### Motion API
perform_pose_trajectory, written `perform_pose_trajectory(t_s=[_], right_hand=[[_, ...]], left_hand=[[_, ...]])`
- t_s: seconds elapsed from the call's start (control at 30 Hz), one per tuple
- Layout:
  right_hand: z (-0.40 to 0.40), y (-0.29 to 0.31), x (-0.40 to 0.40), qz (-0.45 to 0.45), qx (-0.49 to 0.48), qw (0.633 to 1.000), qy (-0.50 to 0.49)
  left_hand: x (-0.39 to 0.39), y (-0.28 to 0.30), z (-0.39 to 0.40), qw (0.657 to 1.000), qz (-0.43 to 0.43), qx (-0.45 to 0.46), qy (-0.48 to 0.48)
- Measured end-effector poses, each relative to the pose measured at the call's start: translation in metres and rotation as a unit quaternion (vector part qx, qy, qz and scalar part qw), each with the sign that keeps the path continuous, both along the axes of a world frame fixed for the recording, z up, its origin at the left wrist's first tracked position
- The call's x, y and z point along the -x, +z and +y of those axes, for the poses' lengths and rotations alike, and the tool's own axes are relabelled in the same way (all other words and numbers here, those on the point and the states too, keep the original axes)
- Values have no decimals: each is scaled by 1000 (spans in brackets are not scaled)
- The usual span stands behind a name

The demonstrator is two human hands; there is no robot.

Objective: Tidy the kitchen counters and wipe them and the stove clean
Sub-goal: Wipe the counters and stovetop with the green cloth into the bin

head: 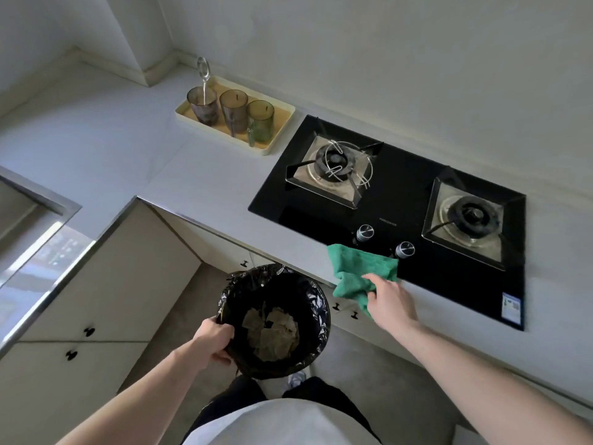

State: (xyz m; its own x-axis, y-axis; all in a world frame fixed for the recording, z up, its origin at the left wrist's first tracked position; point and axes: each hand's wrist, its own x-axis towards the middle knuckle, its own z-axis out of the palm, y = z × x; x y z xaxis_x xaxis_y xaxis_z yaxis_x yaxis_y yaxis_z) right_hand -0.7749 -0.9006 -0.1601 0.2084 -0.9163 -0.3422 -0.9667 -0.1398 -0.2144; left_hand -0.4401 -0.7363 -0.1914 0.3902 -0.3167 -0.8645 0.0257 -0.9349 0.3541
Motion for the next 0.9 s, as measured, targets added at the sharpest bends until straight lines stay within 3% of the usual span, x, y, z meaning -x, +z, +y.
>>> perform_pose_trajectory(t_s=[0.13, 0.27, 0.57, 0.9], right_hand=[[-3, 17, -2, -96, 70, 993, -29], [-19, 32, -41, -164, 114, 980, 14], [-36, -6, -90, -10, 14, 998, 54], [-2, -10, 45, 31, 30, 999, -26]], left_hand=[[14, 4, 1, 1000, 14, 4, -12], [18, 2, 6, 999, 25, 19, 0], [13, 2, 7, 998, 10, 49, -48], [40, 9, 5, 997, 31, 37, -63]])
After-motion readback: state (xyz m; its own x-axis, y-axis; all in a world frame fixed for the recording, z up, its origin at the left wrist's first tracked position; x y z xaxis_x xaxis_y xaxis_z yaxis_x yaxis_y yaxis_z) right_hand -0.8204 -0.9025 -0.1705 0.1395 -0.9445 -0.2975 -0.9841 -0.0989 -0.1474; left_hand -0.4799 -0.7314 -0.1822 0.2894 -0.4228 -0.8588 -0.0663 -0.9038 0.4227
